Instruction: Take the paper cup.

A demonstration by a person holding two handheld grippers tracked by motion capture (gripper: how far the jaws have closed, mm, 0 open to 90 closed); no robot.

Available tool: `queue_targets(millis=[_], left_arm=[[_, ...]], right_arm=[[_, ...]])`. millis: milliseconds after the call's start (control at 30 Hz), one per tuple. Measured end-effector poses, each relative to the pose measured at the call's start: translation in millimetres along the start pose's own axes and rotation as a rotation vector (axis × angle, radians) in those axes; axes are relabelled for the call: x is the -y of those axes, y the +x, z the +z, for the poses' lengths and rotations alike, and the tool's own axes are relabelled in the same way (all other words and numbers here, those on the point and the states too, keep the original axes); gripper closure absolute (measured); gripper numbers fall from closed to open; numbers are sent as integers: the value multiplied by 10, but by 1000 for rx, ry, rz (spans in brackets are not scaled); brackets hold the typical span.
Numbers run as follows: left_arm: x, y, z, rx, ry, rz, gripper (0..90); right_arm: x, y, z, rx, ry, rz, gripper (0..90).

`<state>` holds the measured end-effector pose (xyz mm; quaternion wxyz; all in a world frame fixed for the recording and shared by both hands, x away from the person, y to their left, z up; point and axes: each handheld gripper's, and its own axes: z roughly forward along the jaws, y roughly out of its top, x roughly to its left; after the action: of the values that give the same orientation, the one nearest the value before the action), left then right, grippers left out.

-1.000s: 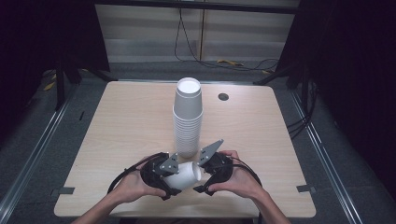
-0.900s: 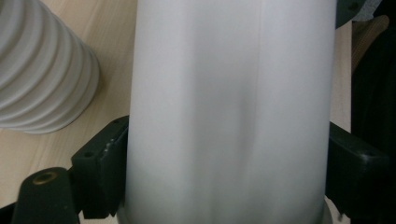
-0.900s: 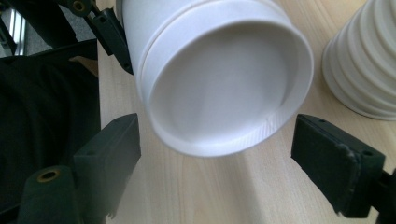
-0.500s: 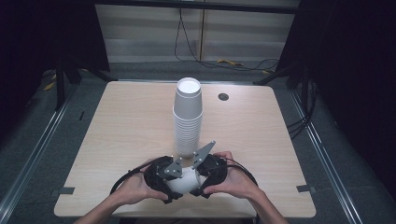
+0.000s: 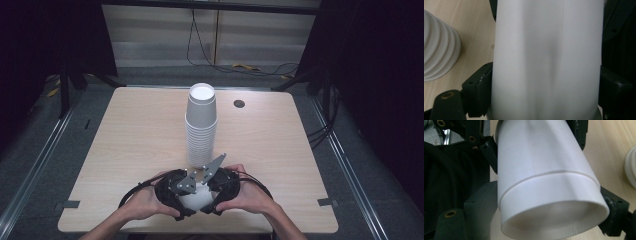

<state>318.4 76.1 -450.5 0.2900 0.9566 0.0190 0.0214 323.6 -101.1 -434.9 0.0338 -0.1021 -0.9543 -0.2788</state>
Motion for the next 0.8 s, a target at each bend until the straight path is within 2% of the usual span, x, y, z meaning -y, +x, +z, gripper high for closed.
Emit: queue_targets(millis=[167, 267, 300, 400, 467, 567, 600, 633, 800], left_arm=[[-6, -22, 15, 15, 10, 12, 147], [-4, -24, 11, 20, 9, 13, 147], [-4, -26, 9, 16, 5, 12, 147], [-3, -27, 7, 15, 6, 22, 147], [2, -29, 3, 14, 7, 24, 149], [10, -30, 2, 8, -8, 36, 148], [16, -33, 4, 5, -18, 36, 145], [18, -26, -8, 21, -12, 40, 142], [37, -13, -32, 12, -43, 49, 133]], right_arm=[[-4, 8, 16, -3, 1, -2, 177], [-10, 17, 19, -5, -16, -22, 195], [-11, 26, 20, -5, -11, -16, 199], [-5, 22, 33, -1, -8, -43, 212], [0, 46, 31, 3, 1, -33, 218], [2, 46, 28, 14, -9, -57, 225], [4, 55, 21, 14, -4, -47, 226], [6, 59, 20, 17, -10, -48, 227], [6, 65, -1, 22, -25, -45, 228]])
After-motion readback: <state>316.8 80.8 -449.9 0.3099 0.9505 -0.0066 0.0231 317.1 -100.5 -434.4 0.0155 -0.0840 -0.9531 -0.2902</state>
